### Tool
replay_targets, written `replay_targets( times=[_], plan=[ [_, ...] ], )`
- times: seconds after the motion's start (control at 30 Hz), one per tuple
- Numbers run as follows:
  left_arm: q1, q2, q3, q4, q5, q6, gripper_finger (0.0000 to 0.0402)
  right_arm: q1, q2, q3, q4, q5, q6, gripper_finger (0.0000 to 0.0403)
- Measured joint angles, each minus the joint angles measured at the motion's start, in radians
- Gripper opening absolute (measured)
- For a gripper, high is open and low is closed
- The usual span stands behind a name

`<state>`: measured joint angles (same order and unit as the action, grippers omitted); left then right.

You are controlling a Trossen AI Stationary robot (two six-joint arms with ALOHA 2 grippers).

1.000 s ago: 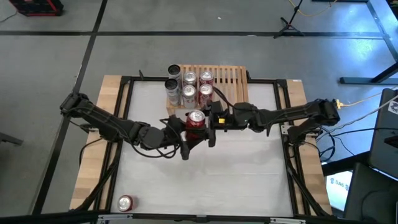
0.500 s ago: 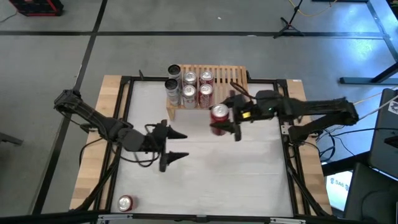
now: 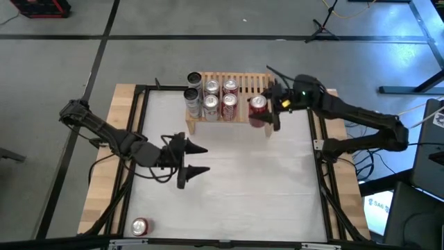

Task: Place canned beverage on shelf
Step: Put the dark red soda can on the shelf

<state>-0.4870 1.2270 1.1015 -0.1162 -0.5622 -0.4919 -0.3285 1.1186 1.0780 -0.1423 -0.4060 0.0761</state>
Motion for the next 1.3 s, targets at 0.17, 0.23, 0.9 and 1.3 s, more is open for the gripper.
replay_targets(
  times=[0.17, 0.23, 0.9, 1.3],
  plan=[
    [0.039, 0.0, -0.001, 0.0, -0.003, -0.055, 0.0324, -0.193, 0.034, -0.098, 0.172, -0.206, -0.03, 0.0277],
    [0.055, 0.0, -0.001, 0.0, -0.004, -0.066, 0.0324, -0.26, 0.055, -0.128, 0.209, -0.27, -0.048, 0.0277],
    [0.145, 0.0, -0.001, -0.004, -0.004, -0.085, 0.0324, -0.427, 0.331, -0.156, 0.52, -0.512, -0.142, 0.0277],
    [0.148, 0.001, -0.002, -0.004, 0.011, -0.134, 0.0324, -0.425, 0.346, -0.156, 0.515, -0.469, -0.249, 0.0277]
  ],
)
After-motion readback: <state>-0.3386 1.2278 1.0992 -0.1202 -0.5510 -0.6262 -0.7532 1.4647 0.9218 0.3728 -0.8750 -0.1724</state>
